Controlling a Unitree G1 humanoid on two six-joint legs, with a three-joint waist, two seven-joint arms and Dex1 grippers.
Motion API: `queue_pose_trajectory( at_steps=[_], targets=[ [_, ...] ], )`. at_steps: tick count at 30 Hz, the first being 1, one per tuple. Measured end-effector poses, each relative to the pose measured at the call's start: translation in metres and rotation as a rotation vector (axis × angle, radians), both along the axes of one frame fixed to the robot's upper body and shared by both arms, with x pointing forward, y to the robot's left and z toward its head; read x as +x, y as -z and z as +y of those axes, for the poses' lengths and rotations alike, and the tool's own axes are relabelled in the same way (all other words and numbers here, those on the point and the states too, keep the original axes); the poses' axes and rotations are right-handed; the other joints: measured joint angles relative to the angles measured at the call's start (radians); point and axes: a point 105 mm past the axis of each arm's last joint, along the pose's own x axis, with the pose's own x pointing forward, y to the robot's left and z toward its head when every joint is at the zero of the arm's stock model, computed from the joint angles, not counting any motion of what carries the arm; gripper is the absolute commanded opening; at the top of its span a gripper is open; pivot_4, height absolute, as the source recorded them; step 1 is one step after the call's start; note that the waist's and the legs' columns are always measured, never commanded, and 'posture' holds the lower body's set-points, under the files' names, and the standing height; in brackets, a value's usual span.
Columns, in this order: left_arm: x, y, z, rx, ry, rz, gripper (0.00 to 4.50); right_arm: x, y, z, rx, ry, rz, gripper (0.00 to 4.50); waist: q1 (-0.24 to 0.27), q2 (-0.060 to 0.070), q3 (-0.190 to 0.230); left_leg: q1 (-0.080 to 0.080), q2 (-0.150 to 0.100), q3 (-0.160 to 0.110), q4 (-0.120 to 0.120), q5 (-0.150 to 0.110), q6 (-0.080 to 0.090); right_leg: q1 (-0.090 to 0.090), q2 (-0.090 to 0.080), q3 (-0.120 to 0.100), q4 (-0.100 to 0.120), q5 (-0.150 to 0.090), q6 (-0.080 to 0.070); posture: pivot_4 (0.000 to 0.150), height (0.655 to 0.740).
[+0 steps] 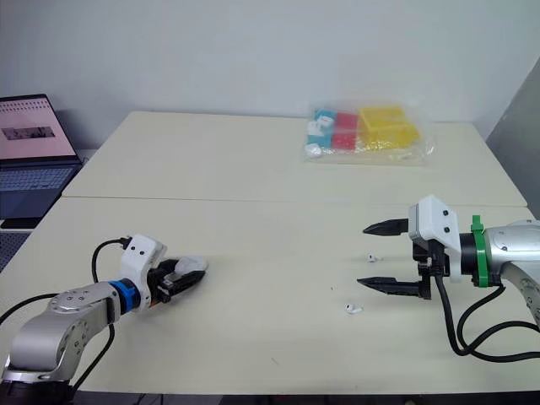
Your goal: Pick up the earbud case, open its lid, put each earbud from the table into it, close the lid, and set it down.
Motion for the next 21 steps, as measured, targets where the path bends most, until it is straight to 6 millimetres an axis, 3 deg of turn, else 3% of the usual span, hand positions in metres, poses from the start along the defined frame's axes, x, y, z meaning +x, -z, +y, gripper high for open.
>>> queue_pose_trajectory(
  at_steps=[5, 8, 12, 16, 18, 21],
  targets=[
    [-0.007, 0.000, -0.004, 0.002, 0.080, 0.032, 2.79, 0.001, 0.002, -0.001, 0.002, 0.027, 0.010, 4.50, 0.000, 0.000, 0.000, 0.000, 0.000, 0.000, 0.000, 0.000, 0.000, 0.000, -0.001, 0.000, 0.000, 0.000, 0.000, 0.150, 0.7400],
    [-0.009, -0.002, -0.017, -0.014, 0.180, 0.007, 2.79, 0.002, 0.002, -0.003, 0.025, 0.060, 0.035, 4.50, 0.002, 0.000, 0.000, 0.000, 0.000, 0.000, 0.000, 0.000, 0.000, 0.000, -0.001, 0.000, 0.000, 0.000, 0.000, 0.150, 0.7400],
    [-0.013, -0.003, -0.073, -0.028, 0.495, -0.087, 2.79, 0.009, 0.005, -0.002, 0.108, 0.174, 0.093, 4.50, 0.012, -0.002, 0.001, -0.002, 0.000, -0.001, 0.001, 0.000, 0.000, 0.000, -0.001, -0.001, 0.000, 0.003, -0.004, 0.150, 0.7400],
    [-0.001, -0.035, -0.128, -0.050, 0.725, -0.360, 2.79, 0.018, 0.013, 0.011, 0.220, 0.280, 0.191, 4.50, 0.016, -0.002, 0.001, -0.003, 0.000, 0.000, 0.003, 0.000, 0.000, -0.001, 0.001, 0.000, 0.000, 0.003, -0.003, 0.150, 0.7400],
    [-0.001, -0.051, -0.151, -0.075, 0.810, -0.494, 2.79, 0.019, 0.019, 0.022, 0.246, 0.297, 0.247, 4.50, 0.011, -0.002, 0.001, -0.003, -0.001, 0.000, 0.002, 0.000, 0.000, -0.001, 0.002, 0.001, 0.000, 0.004, -0.003, 0.150, 0.7400],
    [-0.003, -0.057, -0.169, -0.009, 0.923, -0.653, 2.79, 0.018, 0.023, 0.037, 0.277, 0.304, 0.362, 4.50, 0.004, -0.002, 0.001, -0.003, -0.001, 0.000, 0.002, 0.000, 0.000, -0.001, 0.002, 0.000, 0.000, 0.004, -0.003, 0.150, 0.7400]
  ],
)
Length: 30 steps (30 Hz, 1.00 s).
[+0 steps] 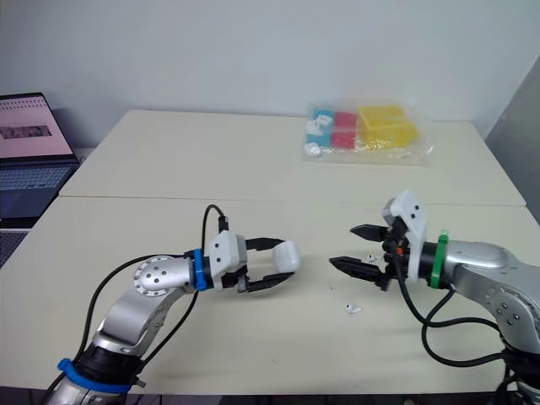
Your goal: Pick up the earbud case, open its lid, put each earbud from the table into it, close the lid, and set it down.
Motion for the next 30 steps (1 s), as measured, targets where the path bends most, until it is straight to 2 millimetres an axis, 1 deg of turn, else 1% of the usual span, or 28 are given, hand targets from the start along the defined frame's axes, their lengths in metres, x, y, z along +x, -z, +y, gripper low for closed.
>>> queue_pose_trajectory(
  at_steps=[4, 7, 11, 14, 20, 23, 24, 30],
  targets=[
    [-0.001, 0.002, -0.008, -0.008, 0.058, -0.118, 2.79, -0.004, 0.002, 0.016, 0.100, -0.023, 0.114, 4.50, -0.003, 0.000, 0.000, -0.001, 0.001, -0.001, 0.000, 0.000, 0.000, 0.000, 0.001, -0.001, 0.000, 0.000, 0.000, 0.150, 0.7400],
    [-0.002, -0.002, -0.012, -0.021, 0.093, -0.193, 2.79, -0.007, 0.007, 0.020, 0.138, -0.033, 0.195, 4.50, -0.004, 0.000, 0.000, -0.002, 0.000, -0.001, 0.000, 0.000, 0.000, 0.000, 0.001, -0.001, 0.000, 0.000, 0.001, 0.150, 0.7400],
    [-0.004, -0.012, -0.016, -0.053, 0.126, -0.277, 2.79, -0.009, 0.013, 0.025, 0.168, -0.036, 0.257, 4.50, -0.005, 0.000, 0.000, -0.003, 0.000, -0.001, 0.001, 0.000, 0.000, 0.000, 0.001, -0.001, -0.001, 0.001, 0.002, 0.150, 0.7400],
    [-0.006, -0.014, -0.017, -0.061, 0.136, -0.301, 2.79, -0.008, 0.021, 0.027, 0.168, -0.027, 0.293, 4.50, -0.006, 0.000, 0.000, -0.003, 0.001, -0.001, 0.002, 0.000, 0.000, 0.000, 0.001, -0.001, -0.001, 0.001, 0.003, 0.150, 0.7400],
    [-0.006, -0.013, -0.016, -0.064, 0.131, -0.293, 2.79, -0.007, 0.025, 0.033, 0.188, -0.041, 0.318, 4.50, -0.006, 0.000, 0.000, -0.002, 0.001, -0.001, 0.002, 0.000, 0.000, 0.000, 0.002, -0.001, 0.000, -0.002, 0.007, 0.150, 0.7400],
    [-0.007, -0.014, -0.016, -0.065, 0.133, -0.298, 2.79, -0.005, 0.022, 0.035, 0.208, -0.049, 0.320, 3.86, -0.006, 0.000, 0.000, -0.003, 0.001, -0.001, 0.002, 0.000, 0.000, 0.000, 0.002, -0.001, 0.000, -0.002, 0.007, 0.150, 0.7400],
    [-0.007, -0.015, -0.016, -0.065, 0.134, -0.299, 2.79, -0.005, 0.021, 0.035, 0.211, -0.052, 0.321, 3.56, -0.006, 0.000, 0.000, -0.003, 0.001, -0.001, 0.002, 0.000, 0.000, 0.000, 0.002, -0.001, 0.000, -0.002, 0.007, 0.150, 0.7400],
    [-0.008, -0.015, -0.016, -0.072, 0.129, -0.298, 2.79, -0.003, 0.017, 0.040, 0.232, -0.070, 0.331, 1.31, -0.006, 0.000, 0.000, -0.003, 0.001, -0.002, 0.002, 0.000, 0.000, 0.000, 0.002, -0.002, -0.001, -0.002, 0.007, 0.150, 0.7400]
  ],
)
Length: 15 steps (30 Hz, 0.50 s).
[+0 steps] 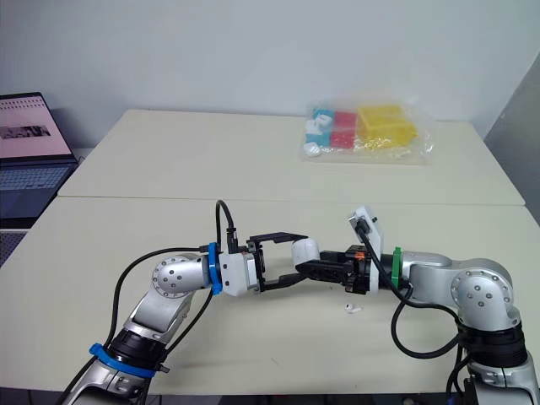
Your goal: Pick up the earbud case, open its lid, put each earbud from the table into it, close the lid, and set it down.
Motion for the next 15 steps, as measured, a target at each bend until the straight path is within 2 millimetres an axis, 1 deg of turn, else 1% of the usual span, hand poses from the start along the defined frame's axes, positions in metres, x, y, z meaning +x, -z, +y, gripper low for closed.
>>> queue_pose_trajectory(
  at_steps=[1, 2, 12, 14, 15],
  targets=[
    [-0.0002, -0.0001, 0.0005, 0.000, -0.002, -0.001, 2.79, 0.0005, 0.0006, -0.0002, 0.002, 0.003, 0.007, 0.96, 0.000, 0.000, 0.000, 0.000, 0.000, 0.000, 0.000, 0.000, 0.000, 0.000, 0.000, 0.000, 0.000, 0.000, 0.000, 0.150, 0.7400],
    [-0.0003, 0.0002, 0.0007, 0.000, -0.004, 0.000, 2.79, 0.0006, 0.0011, 0.0000, 0.003, 0.002, 0.012, 0.77, 0.000, 0.000, 0.000, 0.000, 0.000, 0.000, 0.000, 0.000, 0.000, 0.000, 0.000, 0.000, 0.000, 0.000, 0.000, 0.150, 0.7400],
    [0.0002, -0.0014, -0.0005, -0.026, -0.015, -0.003, 2.79, 0.0019, -0.0024, -0.0002, -0.001, 0.007, 0.014, 0.78, 0.000, 0.000, 0.000, 0.000, 0.000, 0.000, 0.000, 0.000, 0.000, 0.000, 0.000, 0.000, 0.000, 0.000, 0.000, 0.150, 0.7400],
    [0.0009, -0.0020, -0.0002, -0.040, -0.020, 0.011, 3.52, 0.0028, -0.0039, -0.0002, -0.006, 0.005, 0.010, 0.78, 0.000, 0.000, 0.000, 0.000, 0.000, 0.000, 0.000, 0.000, 0.000, 0.000, 0.000, 0.000, 0.000, 0.000, 0.000, 0.150, 0.7400],
    [0.0020, -0.0025, 0.0000, -0.056, -0.026, 0.031, 3.80, 0.0025, -0.0047, 0.0007, -0.005, -0.002, 0.008, 0.78, 0.000, 0.000, 0.000, 0.000, 0.000, 0.000, 0.000, 0.000, 0.000, 0.000, 0.000, 0.000, 0.000, 0.000, 0.000, 0.150, 0.7400]
  ],
)
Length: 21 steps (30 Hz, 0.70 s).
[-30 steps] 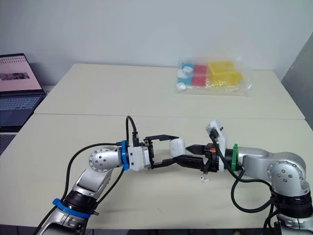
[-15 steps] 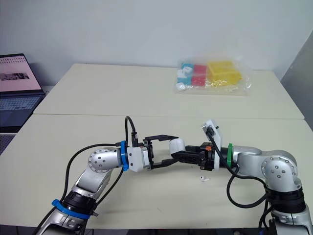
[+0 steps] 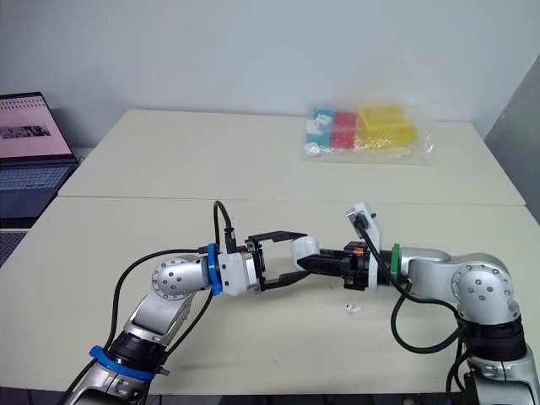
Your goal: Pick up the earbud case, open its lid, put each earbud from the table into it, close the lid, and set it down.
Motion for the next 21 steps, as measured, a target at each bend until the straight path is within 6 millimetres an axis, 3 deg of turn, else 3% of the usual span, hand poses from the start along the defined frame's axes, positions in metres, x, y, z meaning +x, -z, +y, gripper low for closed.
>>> queue_pose_trajectory(
  at_steps=[2, 3, 8, 11, 17, 21],
  targets=[
    [0.002, 0.002, 0.001, 0.000, -0.012, 0.036, 4.41, -0.002, 0.001, 0.003, -0.006, -0.025, 0.006, 0.78, 0.000, 0.000, 0.000, 0.000, 0.000, 0.000, 0.000, 0.000, 0.000, 0.000, 0.000, 0.000, 0.000, 0.000, 0.000, 0.150, 0.7400],
    [0.004, 0.005, 0.004, 0.028, -0.024, 0.063, 4.49, -0.004, 0.003, 0.004, -0.017, -0.037, 0.010, 0.78, 0.000, 0.000, 0.000, 0.000, 0.000, 0.000, 0.000, 0.000, 0.000, 0.000, 0.001, 0.000, 0.000, 0.000, 0.000, 0.150, 0.7400],
    [0.014, 0.035, 0.036, 0.222, -0.131, 0.419, 4.50, 0.005, 0.009, -0.013, -0.241, -0.043, -0.068, 0.78, -0.005, 0.001, 0.001, -0.002, 0.001, -0.001, 0.000, 0.000, 0.000, -0.003, 0.001, -0.001, 0.000, 0.000, 0.000, 0.150, 0.7400],
    [0.012, 0.035, 0.046, 0.267, -0.169, 0.607, 4.50, 0.013, 0.007, -0.026, -0.427, -0.074, -0.193, 0.78, -0.006, 0.001, 0.001, -0.006, 0.000, -0.002, 0.001, 0.000, 0.000, -0.006, 0.002, -0.002, 0.000, 0.000, 0.000, 0.150, 0.7400],
    [0.011, 0.016, 0.031, 0.303, -0.203, 0.672, 4.50, 0.023, 0.011, -0.035, -0.776, -0.305, -0.513, 0.78, -0.004, 0.002, 0.002, -0.015, -0.001, -0.001, 0.008, 0.000, 0.000, -0.014, 0.002, -0.001, 0.001, 0.000, 0.000, 0.150, 0.7400],
    [0.011, 0.008, 0.004, 0.261, -0.185, 0.651, 4.50, 0.022, 0.014, -0.019, -0.796, -0.432, -0.609, 0.78, -0.002, 0.001, 0.002, -0.015, -0.001, -0.001, 0.009, 0.000, 0.000, -0.013, 0.003, 0.000, 0.001, 0.000, 0.000, 0.150, 0.7400]
  ],
)
